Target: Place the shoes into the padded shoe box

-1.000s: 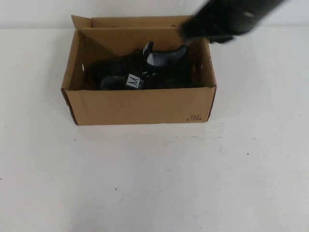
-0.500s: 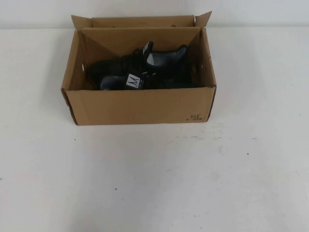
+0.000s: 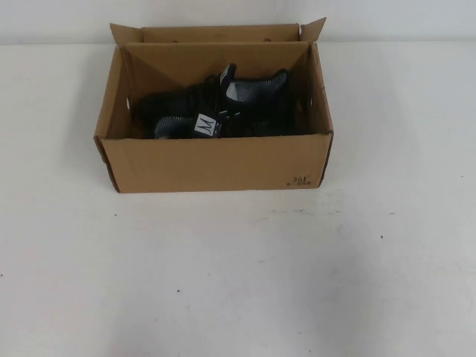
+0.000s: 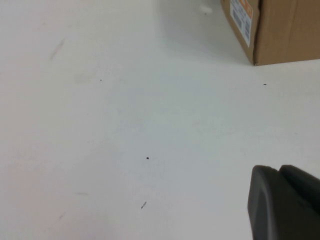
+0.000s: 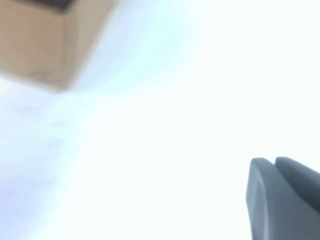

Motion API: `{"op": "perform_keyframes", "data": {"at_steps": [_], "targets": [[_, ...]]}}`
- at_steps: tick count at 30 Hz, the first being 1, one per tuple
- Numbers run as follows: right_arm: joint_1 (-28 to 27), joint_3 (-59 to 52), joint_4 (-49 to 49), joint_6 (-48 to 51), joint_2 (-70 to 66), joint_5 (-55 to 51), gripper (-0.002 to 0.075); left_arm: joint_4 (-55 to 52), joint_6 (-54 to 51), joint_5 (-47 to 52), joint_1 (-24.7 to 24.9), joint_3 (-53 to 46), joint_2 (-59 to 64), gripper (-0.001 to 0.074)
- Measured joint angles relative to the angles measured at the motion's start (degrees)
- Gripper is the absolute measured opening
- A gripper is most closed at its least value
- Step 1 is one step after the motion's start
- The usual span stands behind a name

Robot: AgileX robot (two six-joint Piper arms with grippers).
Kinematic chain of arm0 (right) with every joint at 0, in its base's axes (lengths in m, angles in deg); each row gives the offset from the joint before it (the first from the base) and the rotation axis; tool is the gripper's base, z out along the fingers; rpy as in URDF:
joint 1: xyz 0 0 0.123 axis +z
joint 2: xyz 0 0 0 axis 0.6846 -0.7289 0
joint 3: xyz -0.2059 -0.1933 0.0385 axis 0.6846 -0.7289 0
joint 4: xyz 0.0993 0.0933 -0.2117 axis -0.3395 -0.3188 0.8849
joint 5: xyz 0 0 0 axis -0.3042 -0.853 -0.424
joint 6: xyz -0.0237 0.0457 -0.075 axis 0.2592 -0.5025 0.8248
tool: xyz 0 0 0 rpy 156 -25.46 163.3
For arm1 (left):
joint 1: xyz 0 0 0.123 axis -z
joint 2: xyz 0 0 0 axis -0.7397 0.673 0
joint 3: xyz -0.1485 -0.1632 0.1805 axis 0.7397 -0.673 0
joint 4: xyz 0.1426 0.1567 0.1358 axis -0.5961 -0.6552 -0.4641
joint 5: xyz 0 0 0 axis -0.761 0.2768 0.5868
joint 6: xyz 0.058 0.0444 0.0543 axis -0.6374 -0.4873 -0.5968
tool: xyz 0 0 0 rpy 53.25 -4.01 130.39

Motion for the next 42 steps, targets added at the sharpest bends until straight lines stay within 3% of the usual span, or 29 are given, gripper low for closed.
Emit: {"op": "perform_keyframes", "data": {"at_steps": [6,10,18,33,35,42], "targets": [[-17.0,-16.01,0.62,-3.05,14.54,14.09,-0.0006,0.0,0.0,0.0,0.0,0.0,0.0,-0.0004],[-22.58,-21.26,0.46,-10.16,23.82,14.44,-0.0006,0.0,0.0,0.0,0.0,0.0,0.0,-0.0004],[-23.6,-25.63,0.94,-11.13,34.69,14.44,-0.0006,-0.1,0.0,0.0,0.0,0.0,0.0,-0.0004],[-23.47,-28.08,1.41,-13.27,34.26,15.37,-0.0006,-0.1,0.0,0.0,0.0,0.0,0.0,-0.0004],[-23.47,-28.47,-3.42,-10.13,34.26,14.87,-0.0006,-0.1,0.0,0.0,0.0,0.0,0.0,-0.0004],[-23.47,-29.42,-36.72,24.63,34.26,12.67,-0.0006,-0.1,0.0,0.0,0.0,-0.09,0.0,-0.0004]]}}
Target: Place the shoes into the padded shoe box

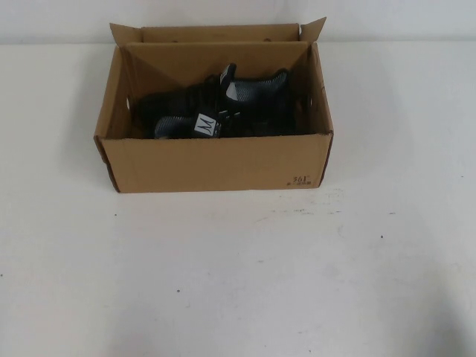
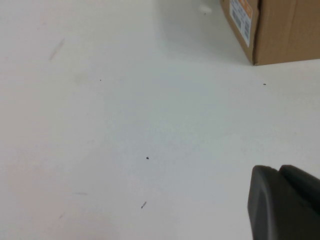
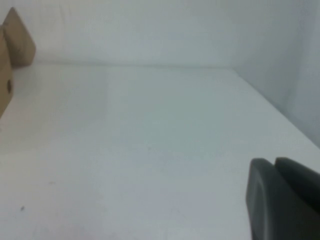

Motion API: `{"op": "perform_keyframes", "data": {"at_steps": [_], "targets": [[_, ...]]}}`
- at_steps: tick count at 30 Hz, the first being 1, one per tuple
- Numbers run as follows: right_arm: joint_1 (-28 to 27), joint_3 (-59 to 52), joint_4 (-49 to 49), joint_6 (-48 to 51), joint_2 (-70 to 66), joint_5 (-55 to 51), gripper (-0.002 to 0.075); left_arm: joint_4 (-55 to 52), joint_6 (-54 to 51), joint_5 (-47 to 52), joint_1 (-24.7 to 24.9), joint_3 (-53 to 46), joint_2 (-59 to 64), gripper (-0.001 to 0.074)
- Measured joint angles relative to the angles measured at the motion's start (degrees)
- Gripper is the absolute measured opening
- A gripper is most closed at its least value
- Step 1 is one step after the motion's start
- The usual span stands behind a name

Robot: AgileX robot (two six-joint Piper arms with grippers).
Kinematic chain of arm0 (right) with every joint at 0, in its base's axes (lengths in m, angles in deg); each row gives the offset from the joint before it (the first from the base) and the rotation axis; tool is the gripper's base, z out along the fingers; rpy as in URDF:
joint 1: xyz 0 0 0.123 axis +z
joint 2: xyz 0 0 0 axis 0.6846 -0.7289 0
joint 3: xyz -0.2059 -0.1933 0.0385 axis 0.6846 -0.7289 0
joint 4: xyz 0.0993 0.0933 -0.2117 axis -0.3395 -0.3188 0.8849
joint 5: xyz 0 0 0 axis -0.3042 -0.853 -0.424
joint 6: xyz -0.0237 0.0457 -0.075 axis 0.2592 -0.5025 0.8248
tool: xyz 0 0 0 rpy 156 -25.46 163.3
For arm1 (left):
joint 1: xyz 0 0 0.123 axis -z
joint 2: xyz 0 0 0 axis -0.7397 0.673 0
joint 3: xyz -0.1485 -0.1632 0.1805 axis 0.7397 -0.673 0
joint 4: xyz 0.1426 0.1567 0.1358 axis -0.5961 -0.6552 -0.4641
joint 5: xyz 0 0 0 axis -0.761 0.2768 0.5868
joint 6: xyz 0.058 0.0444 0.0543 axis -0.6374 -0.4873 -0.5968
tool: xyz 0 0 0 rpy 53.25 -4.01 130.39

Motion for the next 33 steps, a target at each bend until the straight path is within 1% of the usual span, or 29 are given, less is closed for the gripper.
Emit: {"op": "perform_keyframes", "data": {"at_steps": [2,7,33], "targets": [[0.0,0.0,-1.73,2.66,0.0,-2.25,-0.0006,0.0,0.0,0.0,0.0,0.0,0.0,-0.0004],[0.0,0.0,-1.31,1.48,0.0,-11.88,-0.0006,0.0,0.0,0.0,0.0,0.0,0.0,-0.0004],[0.0,0.0,-1.01,1.49,0.0,-11.89,-0.0006,0.0,0.0,0.0,0.0,0.0,0.0,-0.0004]]}}
